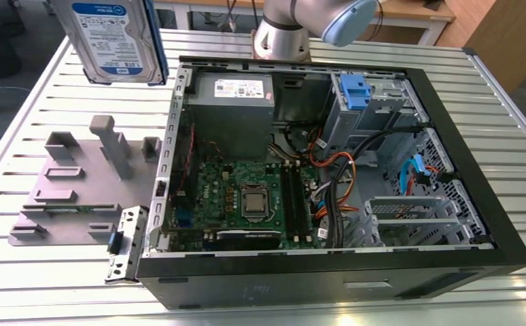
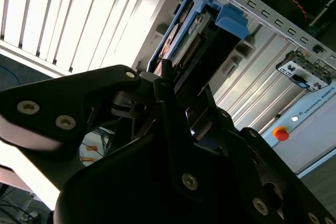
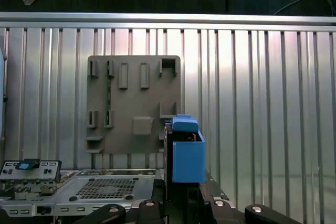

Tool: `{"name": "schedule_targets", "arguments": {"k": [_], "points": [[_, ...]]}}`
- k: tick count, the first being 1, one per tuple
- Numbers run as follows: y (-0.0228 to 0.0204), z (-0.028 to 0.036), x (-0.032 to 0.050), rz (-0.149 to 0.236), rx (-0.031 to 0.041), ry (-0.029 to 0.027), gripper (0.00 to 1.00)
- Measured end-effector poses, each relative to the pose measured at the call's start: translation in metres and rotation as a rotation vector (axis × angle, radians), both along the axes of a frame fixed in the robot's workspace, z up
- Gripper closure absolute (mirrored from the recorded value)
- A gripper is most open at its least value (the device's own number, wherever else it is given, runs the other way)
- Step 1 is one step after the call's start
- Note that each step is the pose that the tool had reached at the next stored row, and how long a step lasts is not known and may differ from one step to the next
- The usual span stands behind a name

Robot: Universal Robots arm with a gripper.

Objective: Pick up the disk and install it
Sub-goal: 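Pick up the disk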

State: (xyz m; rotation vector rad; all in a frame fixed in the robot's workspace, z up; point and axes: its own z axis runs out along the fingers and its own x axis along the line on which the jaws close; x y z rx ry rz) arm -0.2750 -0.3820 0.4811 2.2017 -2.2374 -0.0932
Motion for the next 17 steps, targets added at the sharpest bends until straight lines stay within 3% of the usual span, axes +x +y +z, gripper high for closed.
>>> {"name": "schedule_targets", "arguments": {"k": [11,17], "points": [[0.0000,-0.0001,0.0026,0.000,-0.0001,0.0001,0.65],[0.0000,-0.0006,0.0135,0.000,0.0000,0.0000,0.65]]}}
